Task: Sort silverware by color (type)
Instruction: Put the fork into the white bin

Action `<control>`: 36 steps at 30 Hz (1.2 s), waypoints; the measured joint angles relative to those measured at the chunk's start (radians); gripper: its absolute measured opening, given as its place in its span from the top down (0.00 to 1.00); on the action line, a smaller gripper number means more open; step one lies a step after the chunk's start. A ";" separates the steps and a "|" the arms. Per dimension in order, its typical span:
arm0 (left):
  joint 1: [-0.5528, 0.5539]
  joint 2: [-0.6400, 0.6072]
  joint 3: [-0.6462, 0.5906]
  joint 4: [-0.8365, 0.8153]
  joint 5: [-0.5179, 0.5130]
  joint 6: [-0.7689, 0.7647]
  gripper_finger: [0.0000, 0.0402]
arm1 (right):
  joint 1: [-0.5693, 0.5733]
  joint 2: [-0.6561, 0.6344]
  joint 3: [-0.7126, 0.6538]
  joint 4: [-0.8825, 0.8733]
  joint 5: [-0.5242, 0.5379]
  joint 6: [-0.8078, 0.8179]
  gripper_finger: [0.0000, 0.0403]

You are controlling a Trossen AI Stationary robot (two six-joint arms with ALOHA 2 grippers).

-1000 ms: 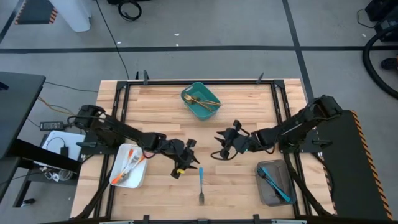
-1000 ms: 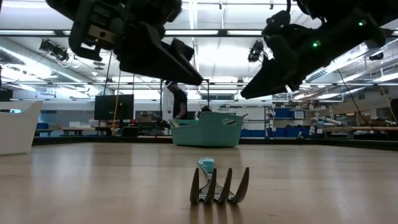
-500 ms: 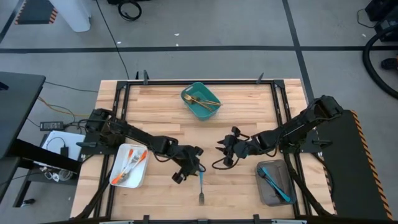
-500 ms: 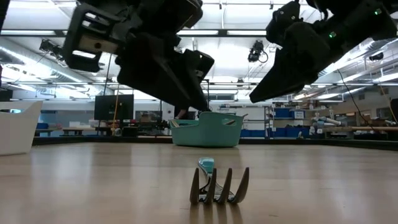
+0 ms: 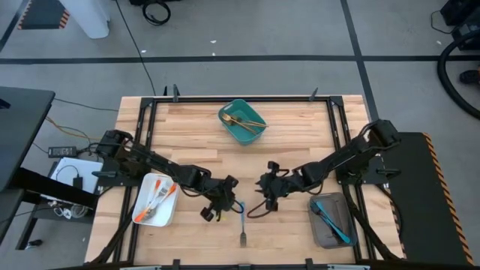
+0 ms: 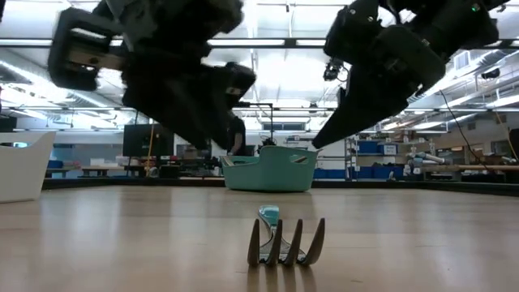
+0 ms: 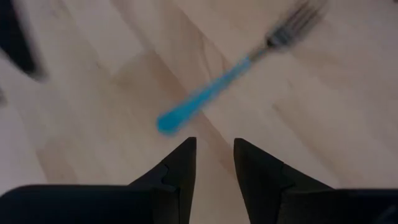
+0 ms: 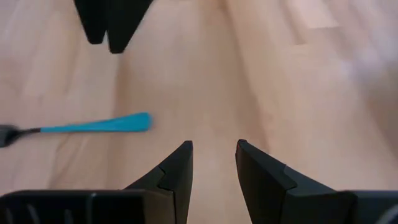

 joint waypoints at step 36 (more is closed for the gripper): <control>-0.152 -0.354 -0.147 -0.154 -0.202 -0.185 0.71 | 0.081 0.327 0.497 -0.193 -0.249 -0.267 0.68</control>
